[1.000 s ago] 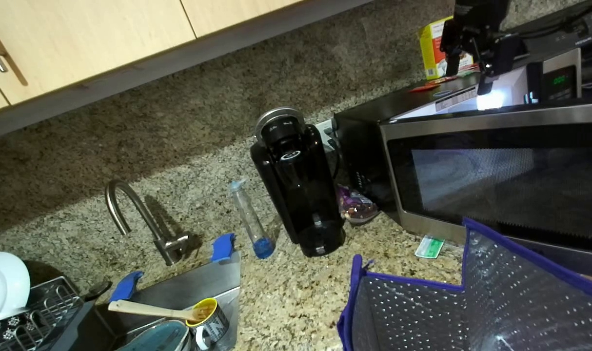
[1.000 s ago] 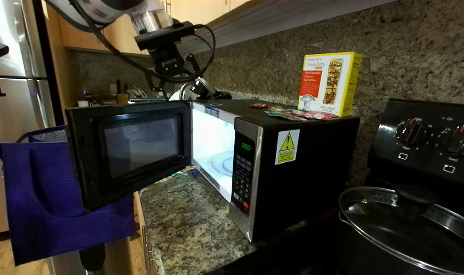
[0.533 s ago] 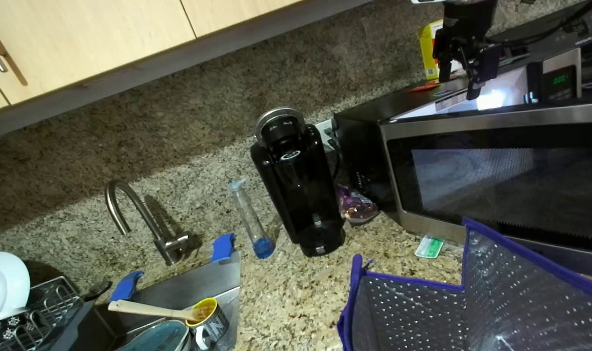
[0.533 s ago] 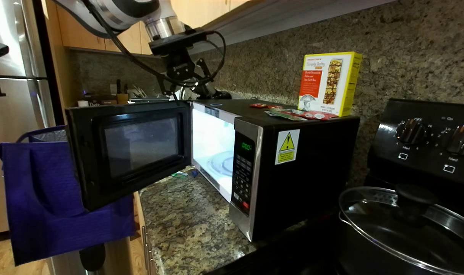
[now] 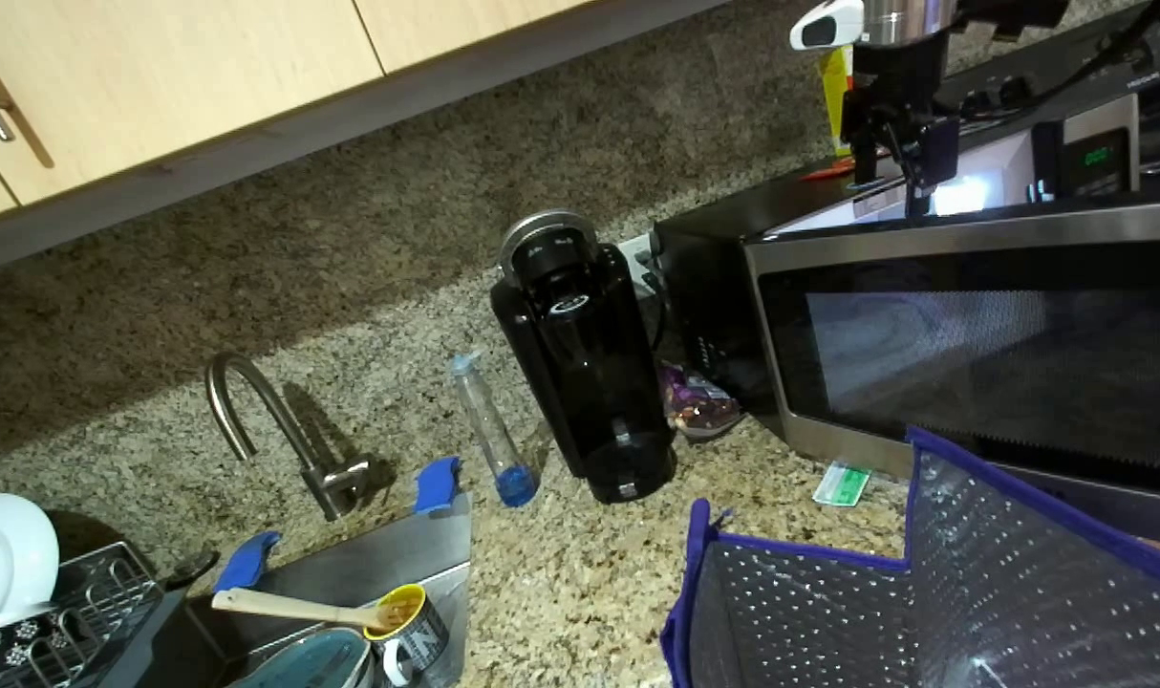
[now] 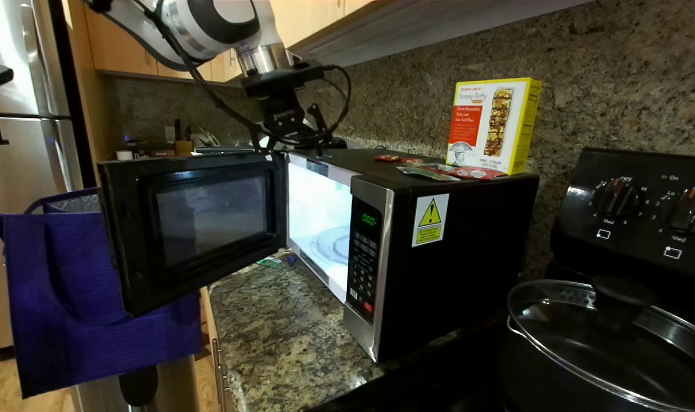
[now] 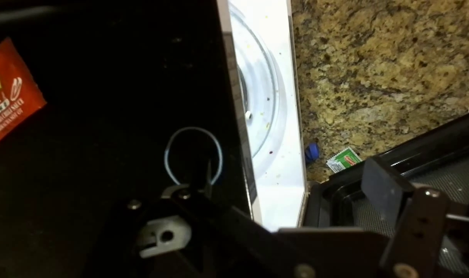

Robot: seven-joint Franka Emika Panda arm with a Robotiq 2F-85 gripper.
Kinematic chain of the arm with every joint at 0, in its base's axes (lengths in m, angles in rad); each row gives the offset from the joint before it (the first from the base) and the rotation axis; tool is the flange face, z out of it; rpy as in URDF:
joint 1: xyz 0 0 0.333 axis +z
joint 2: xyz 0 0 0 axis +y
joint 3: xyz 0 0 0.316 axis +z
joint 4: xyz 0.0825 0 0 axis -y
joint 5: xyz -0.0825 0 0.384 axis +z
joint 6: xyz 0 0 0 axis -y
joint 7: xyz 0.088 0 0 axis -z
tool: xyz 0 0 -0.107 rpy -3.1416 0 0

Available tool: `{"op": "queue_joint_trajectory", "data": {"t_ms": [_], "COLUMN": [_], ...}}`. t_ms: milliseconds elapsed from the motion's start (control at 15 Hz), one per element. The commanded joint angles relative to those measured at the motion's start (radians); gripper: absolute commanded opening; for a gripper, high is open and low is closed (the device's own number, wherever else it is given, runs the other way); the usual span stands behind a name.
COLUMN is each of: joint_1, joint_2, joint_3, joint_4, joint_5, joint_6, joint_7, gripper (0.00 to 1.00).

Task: Take the white object from the top of the microwave and put it on the countertop

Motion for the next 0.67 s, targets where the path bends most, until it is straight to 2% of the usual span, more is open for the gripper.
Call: {"op": "queue_joint_trajectory", "data": {"t_ms": [0, 133, 200, 400, 600], "joint_1": [-0.023, -0.025, -0.026, -0.031, -0.032], "joint_2": [0.017, 0.018, 0.02, 0.029, 0.034], "joint_3": [0.02, 0.019, 0.018, 0.018, 0.019], "joint_4": [0.043, 0.045, 0.046, 0.048, 0.062], "joint_5": [-0.014, -0.012, -0.012, -0.011, -0.01], "joint_6": [-0.028, -0.033, -0.035, -0.049, -0.048], "joint_7": [0.01, 0.011, 0.014, 0.013, 0.012], "gripper": [1.0, 0.99, 0.77, 0.66, 0.45]}}
